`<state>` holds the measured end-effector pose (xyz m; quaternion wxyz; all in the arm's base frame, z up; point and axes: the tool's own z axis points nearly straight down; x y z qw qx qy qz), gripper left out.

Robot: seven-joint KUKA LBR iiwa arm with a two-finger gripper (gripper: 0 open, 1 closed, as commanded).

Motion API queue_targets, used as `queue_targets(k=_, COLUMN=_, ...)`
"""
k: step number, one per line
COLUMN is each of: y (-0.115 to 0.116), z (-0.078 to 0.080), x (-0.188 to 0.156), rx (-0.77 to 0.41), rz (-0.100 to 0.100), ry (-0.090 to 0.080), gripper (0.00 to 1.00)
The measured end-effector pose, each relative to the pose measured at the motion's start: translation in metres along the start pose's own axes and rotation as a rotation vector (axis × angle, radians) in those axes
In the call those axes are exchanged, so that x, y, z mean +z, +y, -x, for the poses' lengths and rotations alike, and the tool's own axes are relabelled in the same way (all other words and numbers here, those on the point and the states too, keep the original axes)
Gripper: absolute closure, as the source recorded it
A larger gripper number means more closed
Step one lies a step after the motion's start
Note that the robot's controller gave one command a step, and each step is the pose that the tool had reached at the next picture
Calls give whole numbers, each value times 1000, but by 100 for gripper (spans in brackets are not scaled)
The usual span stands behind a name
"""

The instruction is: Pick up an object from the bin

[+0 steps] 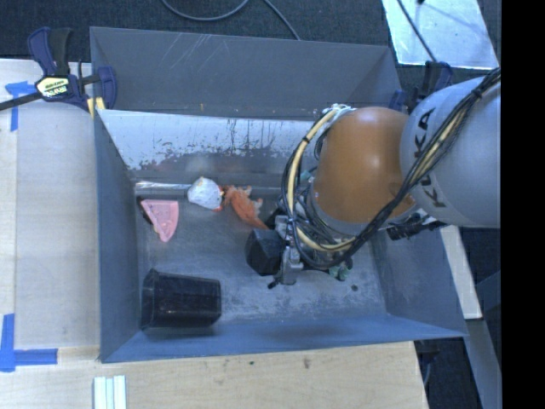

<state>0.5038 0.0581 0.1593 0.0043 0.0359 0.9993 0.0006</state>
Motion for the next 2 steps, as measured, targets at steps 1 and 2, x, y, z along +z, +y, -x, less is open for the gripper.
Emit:
queue_targets(k=1, y=0, z=0, x=0, rx=0, rz=0, ry=0, gripper=100)
queue_targets(k=2, y=1, z=-8, x=-91, rx=-61, rz=-1, ry=3, gripper=100)
